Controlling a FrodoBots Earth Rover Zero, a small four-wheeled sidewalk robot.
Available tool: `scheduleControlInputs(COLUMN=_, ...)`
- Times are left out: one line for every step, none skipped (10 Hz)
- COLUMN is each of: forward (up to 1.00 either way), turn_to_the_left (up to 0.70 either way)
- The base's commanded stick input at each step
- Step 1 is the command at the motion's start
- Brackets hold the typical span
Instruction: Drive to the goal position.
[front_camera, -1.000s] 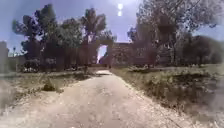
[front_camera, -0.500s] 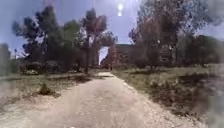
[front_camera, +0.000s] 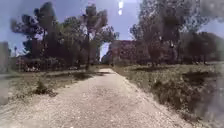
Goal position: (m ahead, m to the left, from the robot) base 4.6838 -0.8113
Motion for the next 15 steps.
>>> scheduleControlInputs(forward=0.85, turn_to_the_left=0.00)
scheduleControlInputs(forward=0.85, turn_to_the_left=0.00)
scheduleControlInputs(forward=0.85, turn_to_the_left=0.00)
scheduleControlInputs(forward=0.85, turn_to_the_left=0.00)
scheduleControlInputs(forward=0.85, turn_to_the_left=0.00)
scheduleControlInputs(forward=0.85, turn_to_the_left=0.00)
scheduleControlInputs(forward=0.85, turn_to_the_left=0.00)
scheduleControlInputs(forward=0.85, turn_to_the_left=0.00)
scheduleControlInputs(forward=0.85, turn_to_the_left=0.00)
scheduleControlInputs(forward=0.85, turn_to_the_left=0.00)
scheduleControlInputs(forward=0.85, turn_to_the_left=0.00)
scheduleControlInputs(forward=0.85, turn_to_the_left=0.00)
scheduleControlInputs(forward=0.85, turn_to_the_left=0.00)
scheduleControlInputs(forward=0.85, turn_to_the_left=0.00)
scheduleControlInputs(forward=0.85, turn_to_the_left=0.00)
